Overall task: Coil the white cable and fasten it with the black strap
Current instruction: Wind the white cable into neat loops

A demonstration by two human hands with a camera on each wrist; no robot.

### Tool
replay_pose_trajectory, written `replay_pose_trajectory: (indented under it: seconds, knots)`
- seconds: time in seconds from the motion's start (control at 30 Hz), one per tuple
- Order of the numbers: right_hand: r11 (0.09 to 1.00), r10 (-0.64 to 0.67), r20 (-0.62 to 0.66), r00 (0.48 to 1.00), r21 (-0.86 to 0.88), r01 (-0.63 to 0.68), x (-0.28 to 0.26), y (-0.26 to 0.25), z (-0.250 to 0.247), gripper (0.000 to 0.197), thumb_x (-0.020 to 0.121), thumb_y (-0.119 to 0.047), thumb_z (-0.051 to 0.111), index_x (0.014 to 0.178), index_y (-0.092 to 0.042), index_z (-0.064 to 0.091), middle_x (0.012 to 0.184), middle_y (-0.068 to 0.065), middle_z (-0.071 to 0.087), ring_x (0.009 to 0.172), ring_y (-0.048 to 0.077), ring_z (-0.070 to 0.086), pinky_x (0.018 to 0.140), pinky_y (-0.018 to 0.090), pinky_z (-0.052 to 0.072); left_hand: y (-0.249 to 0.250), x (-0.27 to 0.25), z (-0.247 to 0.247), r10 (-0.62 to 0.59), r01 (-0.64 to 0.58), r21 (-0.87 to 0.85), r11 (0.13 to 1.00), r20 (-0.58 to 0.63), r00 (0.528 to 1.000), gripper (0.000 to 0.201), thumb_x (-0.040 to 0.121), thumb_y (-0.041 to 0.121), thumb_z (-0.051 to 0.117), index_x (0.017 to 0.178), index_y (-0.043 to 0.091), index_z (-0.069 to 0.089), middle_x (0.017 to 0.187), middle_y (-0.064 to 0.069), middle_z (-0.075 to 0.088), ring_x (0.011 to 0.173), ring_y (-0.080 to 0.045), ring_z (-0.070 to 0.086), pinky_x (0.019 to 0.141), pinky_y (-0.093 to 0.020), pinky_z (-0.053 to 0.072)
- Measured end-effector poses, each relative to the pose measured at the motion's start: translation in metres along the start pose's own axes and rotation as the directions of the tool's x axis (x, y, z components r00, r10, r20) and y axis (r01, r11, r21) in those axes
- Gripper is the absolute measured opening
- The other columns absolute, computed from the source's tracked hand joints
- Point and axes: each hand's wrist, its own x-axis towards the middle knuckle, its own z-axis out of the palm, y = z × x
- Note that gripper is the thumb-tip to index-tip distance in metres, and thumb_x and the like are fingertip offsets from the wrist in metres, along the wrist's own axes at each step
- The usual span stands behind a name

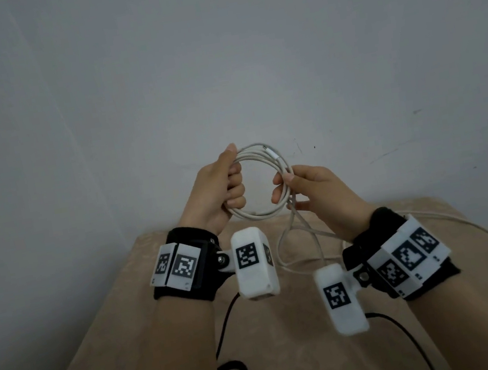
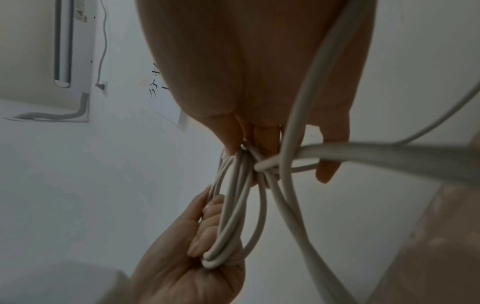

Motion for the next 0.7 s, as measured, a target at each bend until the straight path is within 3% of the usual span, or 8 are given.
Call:
replay_pose_trajectory:
  seconds: [0.17,0.3,0.43,0.53,0.6,0.7]
  knots:
    - [0.997,0.022,0.027,0.999,-0.074,-0.020,0.000,0.002,0.000,0.027,0.102,-0.016,0.035,0.083,-0.016,0.055,0.071,-0.004,0.064,0.068,0.007,0.053,0.074,0.026,0.042,0.002,-0.001,-0.012,-0.082,0.076,0.086,0.993,0.063,0.995,0.038,0.099,0.037,0.045,0.069,0.014,0.046,0.052,0.004,0.037,0.039,-0.008,0.033,0.041,-0.018,0.033]
    - [0.963,0.029,0.137,0.990,-0.269,0.009,-0.001,0.003,-0.004,0.027,0.102,-0.017,0.036,0.083,-0.016,0.055,0.072,-0.004,0.064,0.078,0.018,0.052,0.079,0.033,0.040,0.001,-0.004,-0.021,-0.079,0.047,0.276,0.960,0.106,0.991,0.036,0.098,0.036,0.048,0.082,0.006,0.062,0.063,-0.004,0.054,0.046,-0.012,0.045,0.048,-0.024,0.042]
    - [0.872,0.055,0.261,0.964,-0.482,0.081,-0.004,0.002,0.001,0.025,0.102,-0.020,0.036,0.089,-0.014,0.057,0.071,-0.005,0.061,0.074,0.018,0.050,0.070,0.029,0.039,0.004,-0.007,-0.013,-0.106,0.003,0.605,0.797,0.135,0.985,0.047,0.094,0.051,0.047,0.086,0.012,0.071,0.067,0.001,0.065,0.052,-0.011,0.055,0.053,-0.023,0.047]
    - [0.781,0.087,0.334,0.938,-0.608,0.145,-0.003,0.001,0.003,0.027,0.103,-0.024,0.034,0.086,-0.021,0.056,0.073,-0.007,0.059,0.071,0.011,0.052,0.072,0.028,0.040,0.003,-0.010,-0.006,-0.188,-0.011,0.770,0.638,0.170,0.967,0.055,0.093,0.058,0.041,0.078,0.014,0.071,0.063,0.004,0.066,0.051,-0.010,0.056,0.050,-0.020,0.044]
    - [0.751,0.101,0.379,0.920,-0.636,0.179,-0.004,-0.002,0.003,0.028,0.103,-0.024,0.034,0.089,-0.018,0.058,0.073,-0.006,0.058,0.073,0.010,0.053,0.073,0.028,0.041,0.000,-0.012,-0.003,-0.278,-0.004,0.839,0.545,0.185,0.943,0.060,0.093,0.061,0.036,0.074,0.014,0.067,0.058,0.004,0.063,0.048,-0.009,0.054,0.050,-0.019,0.042]
    - [0.736,0.099,0.402,0.910,-0.645,0.205,-0.006,-0.003,0.000,0.029,0.102,-0.021,0.036,0.089,-0.012,0.061,0.069,-0.006,0.058,0.073,0.013,0.053,0.075,0.030,0.042,-0.004,-0.013,0.001,-0.362,0.020,0.843,0.538,0.209,0.909,0.064,0.097,0.057,0.031,0.070,0.009,0.065,0.045,0.008,0.044,0.040,-0.008,0.038,0.047,-0.020,0.034]
